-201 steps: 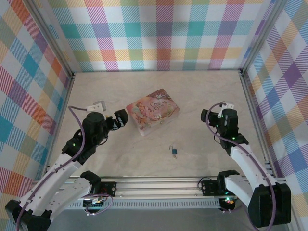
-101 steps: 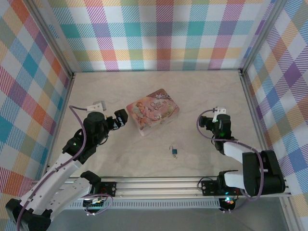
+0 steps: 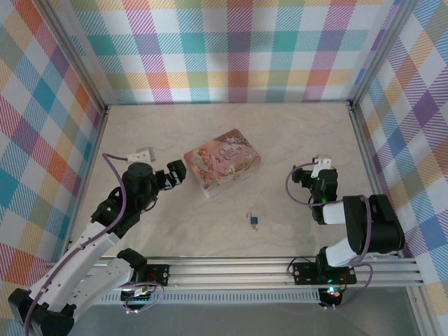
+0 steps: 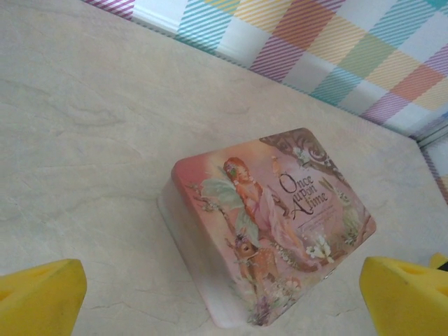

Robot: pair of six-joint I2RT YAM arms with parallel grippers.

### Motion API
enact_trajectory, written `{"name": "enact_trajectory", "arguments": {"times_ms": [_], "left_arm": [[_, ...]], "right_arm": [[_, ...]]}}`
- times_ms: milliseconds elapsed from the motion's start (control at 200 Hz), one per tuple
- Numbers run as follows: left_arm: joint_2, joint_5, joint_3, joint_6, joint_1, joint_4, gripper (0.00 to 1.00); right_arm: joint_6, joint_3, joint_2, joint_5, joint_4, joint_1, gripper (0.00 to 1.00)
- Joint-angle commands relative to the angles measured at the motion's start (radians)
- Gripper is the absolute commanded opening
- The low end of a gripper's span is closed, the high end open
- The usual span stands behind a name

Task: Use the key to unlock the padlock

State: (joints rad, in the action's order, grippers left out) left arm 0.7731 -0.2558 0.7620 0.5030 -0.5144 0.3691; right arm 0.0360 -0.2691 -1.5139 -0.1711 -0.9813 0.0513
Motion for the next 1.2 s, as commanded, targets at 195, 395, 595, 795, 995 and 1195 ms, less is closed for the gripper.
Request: {"name": "enact_trajectory", "arguments": {"times_ms": [195, 395, 595, 795, 995, 1195], "left_arm": [[0.03, -0.087, 0.107, -0.099, 0.008, 0.079, 1.0], [0.117, -0.167, 0.173, -0.182, 0.029, 0.107, 1.0], [0.189, -0.248, 0.08, -0.233, 0.1, -0.047, 1.0], [0.208, -0.36, -0.041, -0.3, 0.174, -0.203, 1.0], [0.234, -0.354, -0.1, -0.301, 0.215, -0.215, 1.0], [0.332, -0.354, -0.138, -0.288, 0.225, -0.246, 1.0]], "right_arm": [[0.014, -0.123, -0.019, 0.05, 0.119, -0.031, 1.0], [0.014, -0.121, -0.02, 0.05, 0.114, -0.032, 1.0], [0.013, -0.116, -0.02, 0.051, 0.106, -0.032, 1.0], [0.012, -0.116, -0.019, 0.051, 0.106, -0.031, 1.0], [0.012, -0.116, -0.02, 0.051, 0.105, -0.031, 1.0], [0.013, -0.116, -0.019, 0.051, 0.106, -0.031, 1.0]]}}
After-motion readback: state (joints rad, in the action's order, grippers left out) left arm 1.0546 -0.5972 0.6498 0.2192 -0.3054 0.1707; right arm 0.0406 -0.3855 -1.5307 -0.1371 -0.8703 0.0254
